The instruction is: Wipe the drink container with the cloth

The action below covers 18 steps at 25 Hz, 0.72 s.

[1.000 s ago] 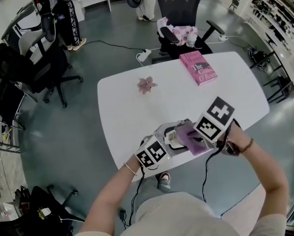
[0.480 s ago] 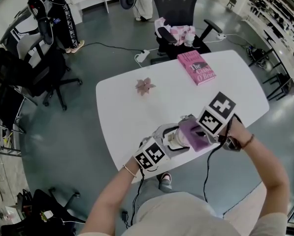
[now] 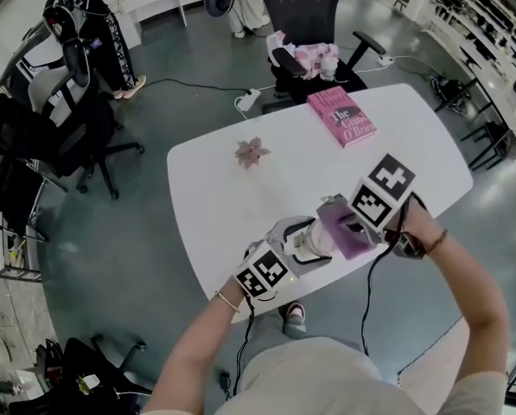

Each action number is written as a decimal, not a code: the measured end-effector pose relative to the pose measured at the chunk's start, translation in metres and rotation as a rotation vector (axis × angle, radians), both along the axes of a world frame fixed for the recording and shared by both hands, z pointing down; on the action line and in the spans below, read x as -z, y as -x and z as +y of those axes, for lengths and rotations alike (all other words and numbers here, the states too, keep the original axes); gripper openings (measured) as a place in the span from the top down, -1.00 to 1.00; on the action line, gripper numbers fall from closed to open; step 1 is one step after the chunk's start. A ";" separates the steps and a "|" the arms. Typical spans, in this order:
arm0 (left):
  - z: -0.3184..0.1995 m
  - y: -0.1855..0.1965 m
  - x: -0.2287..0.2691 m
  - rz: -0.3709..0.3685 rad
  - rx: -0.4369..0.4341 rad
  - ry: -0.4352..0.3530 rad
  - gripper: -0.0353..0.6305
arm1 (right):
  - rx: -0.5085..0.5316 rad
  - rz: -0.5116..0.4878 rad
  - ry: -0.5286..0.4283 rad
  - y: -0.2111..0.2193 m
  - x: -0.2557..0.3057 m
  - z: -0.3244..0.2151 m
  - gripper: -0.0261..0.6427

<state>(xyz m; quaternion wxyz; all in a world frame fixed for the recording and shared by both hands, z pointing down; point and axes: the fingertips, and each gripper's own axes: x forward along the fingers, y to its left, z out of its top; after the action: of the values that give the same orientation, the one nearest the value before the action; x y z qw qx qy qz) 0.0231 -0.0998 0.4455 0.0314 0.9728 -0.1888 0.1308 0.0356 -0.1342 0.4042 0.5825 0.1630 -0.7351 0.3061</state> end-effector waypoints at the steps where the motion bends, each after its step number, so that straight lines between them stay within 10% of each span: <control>1: 0.000 0.000 0.000 -0.001 0.000 0.000 -0.24 | -0.005 -0.001 -0.003 -0.002 0.000 -0.001 0.68; 18: 0.000 0.001 -0.002 -0.027 0.014 0.009 -0.24 | -0.144 -0.065 -0.090 -0.031 0.007 -0.011 0.68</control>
<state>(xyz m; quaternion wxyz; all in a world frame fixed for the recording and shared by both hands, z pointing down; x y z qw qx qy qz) 0.0221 -0.0996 0.4473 0.0342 0.9694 -0.1956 0.1447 0.0670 -0.1456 0.3974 0.5268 0.2314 -0.7532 0.3189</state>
